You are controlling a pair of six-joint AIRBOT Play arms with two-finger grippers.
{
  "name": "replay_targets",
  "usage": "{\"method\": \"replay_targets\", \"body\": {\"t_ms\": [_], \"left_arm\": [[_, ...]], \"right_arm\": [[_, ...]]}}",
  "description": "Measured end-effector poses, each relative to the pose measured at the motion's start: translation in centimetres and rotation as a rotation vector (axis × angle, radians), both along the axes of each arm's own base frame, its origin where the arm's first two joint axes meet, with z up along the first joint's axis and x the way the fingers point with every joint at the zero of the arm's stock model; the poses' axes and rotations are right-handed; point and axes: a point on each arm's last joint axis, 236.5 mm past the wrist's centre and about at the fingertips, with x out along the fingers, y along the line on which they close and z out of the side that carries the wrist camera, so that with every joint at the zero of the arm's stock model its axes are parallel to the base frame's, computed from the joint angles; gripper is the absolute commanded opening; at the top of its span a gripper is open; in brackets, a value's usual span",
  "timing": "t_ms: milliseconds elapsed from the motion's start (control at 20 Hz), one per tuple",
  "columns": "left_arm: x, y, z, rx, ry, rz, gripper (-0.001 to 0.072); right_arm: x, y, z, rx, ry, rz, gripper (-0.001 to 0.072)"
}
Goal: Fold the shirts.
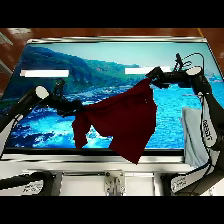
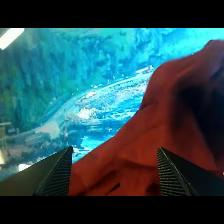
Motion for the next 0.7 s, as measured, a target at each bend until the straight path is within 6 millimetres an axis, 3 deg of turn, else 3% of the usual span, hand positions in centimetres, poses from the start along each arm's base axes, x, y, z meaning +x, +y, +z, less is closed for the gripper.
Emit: {"method": "replay_targets", "body": {"t_ms": [150, 300, 450, 600, 700], "left_arm": [[-4.8, 4.4, -0.4, 0.095, 0.185, -0.092, 0.0709], [-9.2, 7.5, 0.5, 0.139, 0.275, -0.121, 0.0709], [-13.1, 6.9, -0.1, 0.077, 0.289, -0.087, 0.0708], [-16.8, 4.7, -2.1, -0.037, 0.330, -0.031, 0.0706], [-18.2, 3.5, -3.5, -0.098, 0.348, 0.022, 0.0705]], "right_arm": [[-2.0, -3.5, 2.0, -0.066, -0.017, 0.066, 0.0639], [-7.7, -9.0, 0.6, -0.172, 0.126, 0.151, 0.0639], [-13.1, -12.1, -1.5, -0.127, 0.281, 0.148, 0.0639], [-16.8, -11.9, -3.5, -0.045, 0.368, 0.162, 0.0639], [-18.4, -11.3, -4.7, -0.014, 0.401, 0.177, 0.0639]]}}
